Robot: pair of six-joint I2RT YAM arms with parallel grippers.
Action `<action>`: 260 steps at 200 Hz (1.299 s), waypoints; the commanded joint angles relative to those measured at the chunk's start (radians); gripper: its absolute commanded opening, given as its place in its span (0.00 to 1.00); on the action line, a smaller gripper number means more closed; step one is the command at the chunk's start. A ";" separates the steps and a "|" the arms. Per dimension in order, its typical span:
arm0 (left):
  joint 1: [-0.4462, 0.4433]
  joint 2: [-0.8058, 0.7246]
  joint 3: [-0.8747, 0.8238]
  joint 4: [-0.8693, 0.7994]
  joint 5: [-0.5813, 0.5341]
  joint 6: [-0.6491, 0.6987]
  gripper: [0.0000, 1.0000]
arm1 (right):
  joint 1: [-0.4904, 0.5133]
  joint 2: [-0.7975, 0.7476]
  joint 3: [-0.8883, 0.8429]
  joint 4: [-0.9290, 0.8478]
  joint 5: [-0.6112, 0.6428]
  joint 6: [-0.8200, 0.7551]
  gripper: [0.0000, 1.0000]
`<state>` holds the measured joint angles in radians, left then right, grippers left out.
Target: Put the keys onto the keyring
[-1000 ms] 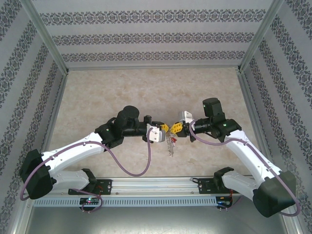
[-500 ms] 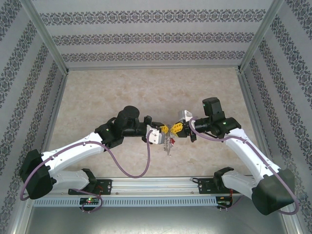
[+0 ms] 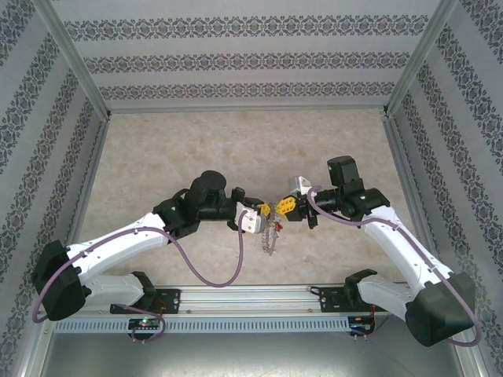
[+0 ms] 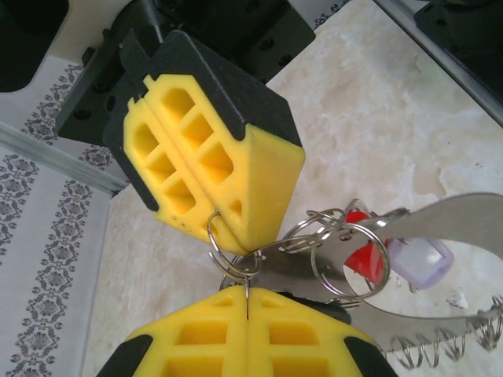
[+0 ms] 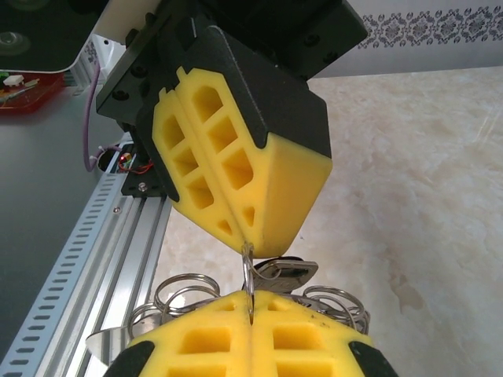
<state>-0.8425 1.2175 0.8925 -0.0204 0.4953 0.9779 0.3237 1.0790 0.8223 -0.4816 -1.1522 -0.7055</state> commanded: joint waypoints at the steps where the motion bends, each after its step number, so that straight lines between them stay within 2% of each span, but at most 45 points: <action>1: -0.001 -0.005 0.032 -0.014 0.010 -0.020 0.00 | 0.015 0.002 0.035 -0.011 -0.045 -0.015 0.00; 66: -0.001 -0.038 0.027 -0.025 0.028 -0.008 0.00 | -0.007 -0.004 0.021 0.019 -0.081 0.021 0.00; 100: -0.001 -0.046 0.004 0.003 0.015 -0.018 0.00 | -0.032 -0.008 0.019 0.084 -0.112 0.091 0.00; 127: -0.004 -0.029 -0.010 0.028 0.006 -0.033 0.00 | -0.046 -0.008 0.014 0.187 -0.153 0.213 0.00; 165: -0.010 0.000 -0.017 0.077 -0.001 -0.053 0.00 | -0.047 -0.002 0.035 0.194 -0.179 0.245 0.00; 204: -0.014 0.035 0.004 0.076 -0.011 -0.066 0.00 | -0.046 -0.006 0.046 0.257 -0.137 0.325 0.00; 242: -0.020 0.056 -0.020 0.197 0.015 -0.184 0.00 | -0.025 -0.041 -0.013 0.515 0.019 0.564 0.00; 260: -0.020 0.058 -0.032 0.259 0.015 -0.256 0.00 | -0.022 -0.060 -0.048 0.611 0.047 0.631 0.00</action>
<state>-0.8356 1.2507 0.8894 0.1432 0.4210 0.8452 0.2905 1.0565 0.7933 -0.1608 -1.1660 -0.2329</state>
